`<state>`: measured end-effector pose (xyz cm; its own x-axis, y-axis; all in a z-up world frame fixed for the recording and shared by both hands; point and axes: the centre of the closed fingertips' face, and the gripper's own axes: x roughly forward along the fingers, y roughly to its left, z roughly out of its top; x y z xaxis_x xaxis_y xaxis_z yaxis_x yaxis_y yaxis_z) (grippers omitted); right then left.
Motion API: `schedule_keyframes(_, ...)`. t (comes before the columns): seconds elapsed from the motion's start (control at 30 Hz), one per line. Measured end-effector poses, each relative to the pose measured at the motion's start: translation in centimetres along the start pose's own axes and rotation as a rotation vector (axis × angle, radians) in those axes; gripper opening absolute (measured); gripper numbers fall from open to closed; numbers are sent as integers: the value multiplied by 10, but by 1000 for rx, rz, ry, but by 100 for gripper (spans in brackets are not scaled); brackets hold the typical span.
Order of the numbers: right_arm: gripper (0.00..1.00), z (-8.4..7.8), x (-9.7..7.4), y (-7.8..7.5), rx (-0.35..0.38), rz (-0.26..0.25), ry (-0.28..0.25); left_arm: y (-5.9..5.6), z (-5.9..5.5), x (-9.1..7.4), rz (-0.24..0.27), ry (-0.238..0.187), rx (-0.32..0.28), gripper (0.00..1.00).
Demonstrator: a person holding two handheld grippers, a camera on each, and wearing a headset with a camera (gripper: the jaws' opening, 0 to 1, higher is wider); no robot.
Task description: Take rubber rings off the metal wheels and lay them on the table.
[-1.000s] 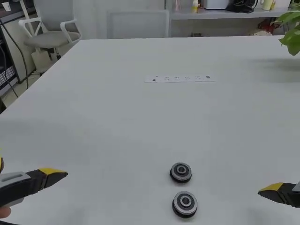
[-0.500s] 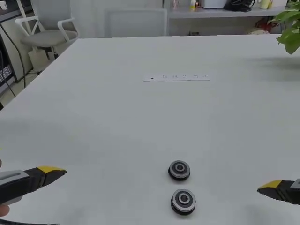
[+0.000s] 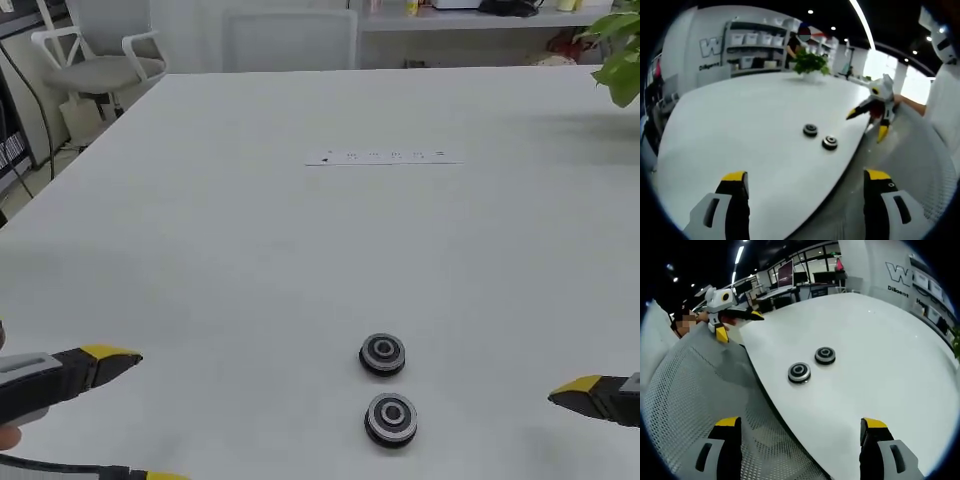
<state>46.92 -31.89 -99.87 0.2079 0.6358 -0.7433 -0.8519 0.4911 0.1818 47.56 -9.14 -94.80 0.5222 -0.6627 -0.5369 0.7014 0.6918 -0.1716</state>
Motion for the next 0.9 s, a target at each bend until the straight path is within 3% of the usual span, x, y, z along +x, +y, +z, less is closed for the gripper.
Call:
schedule_keyframes(0.37,99,3,1,3,8,15,-16,1,4,-1,16,-9,22,95)
schedule_keyframes(0.53,99,4,2,4,12,26,-27,-2,1,-1,19,22,63,94)
schedule_keyframes(0.73,99,8,2,6,15,35,-49,0,5,-2,26,-1,40,93)
schedule_keyframes(0.9,97,14,1,7,17,44,-83,1,7,-4,38,3,56,92)
